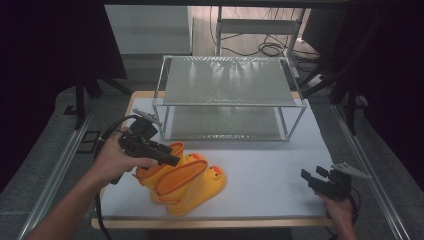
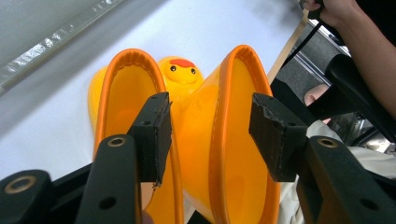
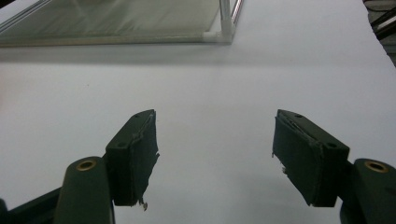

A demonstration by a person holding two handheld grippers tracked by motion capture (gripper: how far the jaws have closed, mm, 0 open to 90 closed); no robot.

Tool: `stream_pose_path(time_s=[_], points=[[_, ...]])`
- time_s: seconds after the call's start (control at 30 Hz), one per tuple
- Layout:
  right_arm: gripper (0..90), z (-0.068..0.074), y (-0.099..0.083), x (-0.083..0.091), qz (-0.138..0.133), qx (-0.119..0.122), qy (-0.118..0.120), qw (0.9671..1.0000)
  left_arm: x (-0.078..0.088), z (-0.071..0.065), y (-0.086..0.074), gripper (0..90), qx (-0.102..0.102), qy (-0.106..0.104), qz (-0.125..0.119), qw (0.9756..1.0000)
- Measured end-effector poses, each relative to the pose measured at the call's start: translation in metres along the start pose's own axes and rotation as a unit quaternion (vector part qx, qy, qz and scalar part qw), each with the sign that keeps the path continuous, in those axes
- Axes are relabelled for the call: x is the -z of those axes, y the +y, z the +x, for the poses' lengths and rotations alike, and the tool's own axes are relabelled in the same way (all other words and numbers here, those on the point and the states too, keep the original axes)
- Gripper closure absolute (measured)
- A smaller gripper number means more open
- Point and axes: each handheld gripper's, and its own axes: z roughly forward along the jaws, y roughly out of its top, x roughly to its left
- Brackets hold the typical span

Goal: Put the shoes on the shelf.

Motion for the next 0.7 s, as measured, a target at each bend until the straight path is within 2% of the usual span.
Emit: stream_pose_path(time_s=[0.13, 0.33, 0.43, 0.7], points=[[30.8, -0.001, -0.001, 0.001, -0.001, -0.002, -0.002, 1.0, 0.0, 0.003, -0.001, 45.5, 0.003, -0.003, 0.007, 1.0], [30.8, -0.001, -0.001, 0.0, 0.0, -0.001, -0.002, 1.0, -0.004, 0.012, -0.005, 42.4, 0.018, 0.006, 0.013, 0.9997], [30.8, 0.0, -0.001, 0.0, 0.001, -0.001, -0.002, 1.0, -0.006, 0.014, -0.007, 41.5, 0.018, 0.015, 0.018, 0.9996], [30.8, -0.001, -0.001, 0.0, 0.005, -0.002, -0.001, 1.0, -0.011, 0.011, -0.008, 40.2, 0.011, 0.017, 0.029, 0.9994]])
